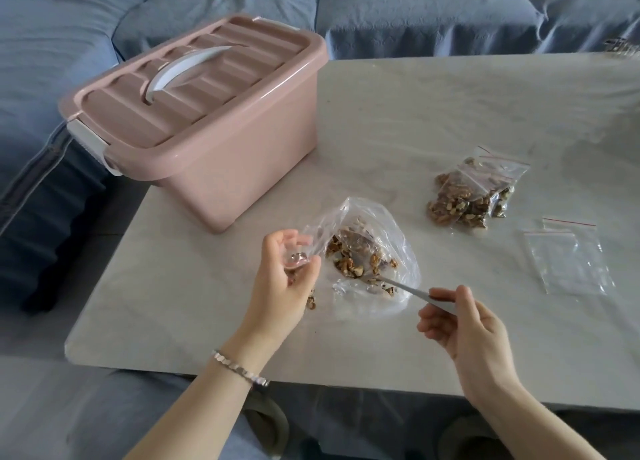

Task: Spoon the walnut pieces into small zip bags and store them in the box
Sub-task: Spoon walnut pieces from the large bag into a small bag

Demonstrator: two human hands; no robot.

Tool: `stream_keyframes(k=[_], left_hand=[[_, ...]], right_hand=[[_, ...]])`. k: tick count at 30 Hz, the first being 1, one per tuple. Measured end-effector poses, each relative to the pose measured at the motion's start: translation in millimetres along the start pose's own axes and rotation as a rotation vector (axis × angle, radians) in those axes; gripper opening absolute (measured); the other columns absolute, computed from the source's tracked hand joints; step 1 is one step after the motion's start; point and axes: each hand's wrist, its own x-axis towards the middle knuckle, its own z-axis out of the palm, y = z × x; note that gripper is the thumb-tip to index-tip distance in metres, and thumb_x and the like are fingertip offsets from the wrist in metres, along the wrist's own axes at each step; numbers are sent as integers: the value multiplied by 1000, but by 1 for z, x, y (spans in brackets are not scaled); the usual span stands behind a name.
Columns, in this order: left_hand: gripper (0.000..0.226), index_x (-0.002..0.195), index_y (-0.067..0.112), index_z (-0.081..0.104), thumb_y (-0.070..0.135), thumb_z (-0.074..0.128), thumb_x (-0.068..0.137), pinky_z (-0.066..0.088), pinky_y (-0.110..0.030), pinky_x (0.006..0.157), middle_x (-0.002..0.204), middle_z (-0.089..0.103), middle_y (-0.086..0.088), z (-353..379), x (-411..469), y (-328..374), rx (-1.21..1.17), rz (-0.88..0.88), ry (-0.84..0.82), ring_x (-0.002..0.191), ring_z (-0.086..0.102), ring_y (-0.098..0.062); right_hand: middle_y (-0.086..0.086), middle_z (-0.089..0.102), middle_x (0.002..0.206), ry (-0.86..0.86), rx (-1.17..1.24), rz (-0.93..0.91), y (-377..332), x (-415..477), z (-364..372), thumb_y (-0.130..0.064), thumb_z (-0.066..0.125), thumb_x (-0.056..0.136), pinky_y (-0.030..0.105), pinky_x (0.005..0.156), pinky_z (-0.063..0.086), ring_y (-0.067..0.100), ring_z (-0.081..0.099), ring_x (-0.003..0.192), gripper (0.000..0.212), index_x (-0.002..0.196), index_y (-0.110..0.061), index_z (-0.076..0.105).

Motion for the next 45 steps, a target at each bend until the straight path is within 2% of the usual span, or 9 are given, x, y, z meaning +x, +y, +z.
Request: stream_keyframes(k=[5, 12, 17, 23, 26, 30, 34, 38, 45], left_hand=[[35, 110, 34, 36, 33, 57, 81, 46, -11, 77, 105, 54, 6, 8, -8, 19, -36, 172, -43, 96, 56, -1], [40, 114, 33, 33, 34, 59, 84, 48, -19, 74, 107, 53, 9, 34, -3, 6, 123, 5, -209, 94, 57, -14], [46, 107, 45, 32, 26, 67, 83, 41, -12, 86, 105, 47, 21, 41, -5, 9, 141, 0, -215, 102, 53, -4], [40, 98, 41, 40, 19, 69, 82, 40, -8, 81, 105, 53, 9, 43, -5, 13, 83, 24, -216, 98, 53, -5], [41, 100, 41, 37, 21, 67, 83, 41, -8, 82, 103, 54, 10, 40, -5, 10, 105, 33, -207, 97, 55, -4], [45, 113, 41, 34, 25, 65, 85, 47, -20, 87, 112, 54, 17, 35, -11, 4, 72, 36, -190, 103, 56, -4], [48, 122, 28, 34, 40, 61, 84, 48, -18, 85, 110, 51, 16, 28, -14, 3, -9, -36, -201, 101, 56, -1], [42, 117, 35, 33, 43, 56, 83, 44, -11, 84, 109, 50, 8, 27, -18, 3, -23, 50, -165, 104, 53, -1], [37, 110, 33, 36, 32, 61, 83, 44, -11, 81, 99, 52, 4, 31, -17, 16, -22, 121, -111, 94, 55, -6]], right_hand=[[7, 63, 53, 15, -69, -147, -33, 5, -11, -25, 34, 99, 21, 43, 48, 16, 57, 45, 39, 80, -3, 61], [6, 58, 45, 1, -174, -295, -92, 12, -11, -31, 32, 100, 15, 35, 35, 15, 49, 35, 46, 71, -6, 58], [7, 56, 43, -82, -392, -400, -122, 15, 8, -28, 36, 99, 18, 33, 33, 17, 46, 31, 46, 64, -6, 58], [-4, 63, 62, -284, -870, -829, -129, -7, 33, -35, 39, 96, 7, 44, 38, 7, 53, 39, 40, 65, -20, 60], [-7, 63, 70, -257, -879, -960, -134, -16, 30, -44, 34, 93, 8, 48, 40, 6, 57, 45, 41, 68, -25, 59], [0, 63, 58, -99, -554, -771, -123, -2, 10, -39, 32, 99, 14, 38, 39, 16, 54, 37, 45, 68, -19, 59], [6, 63, 50, -8, -375, -365, -81, 14, -6, -27, 30, 101, 18, 37, 42, 14, 54, 37, 43, 73, -8, 58], [11, 63, 58, -45, -179, 27, -40, 20, -6, -26, 37, 98, 21, 44, 50, 19, 61, 47, 35, 84, -3, 60], [9, 68, 66, -67, -364, 122, -19, 26, -16, -14, 55, 91, 27, 55, 54, 21, 65, 58, 14, 96, -5, 64]])
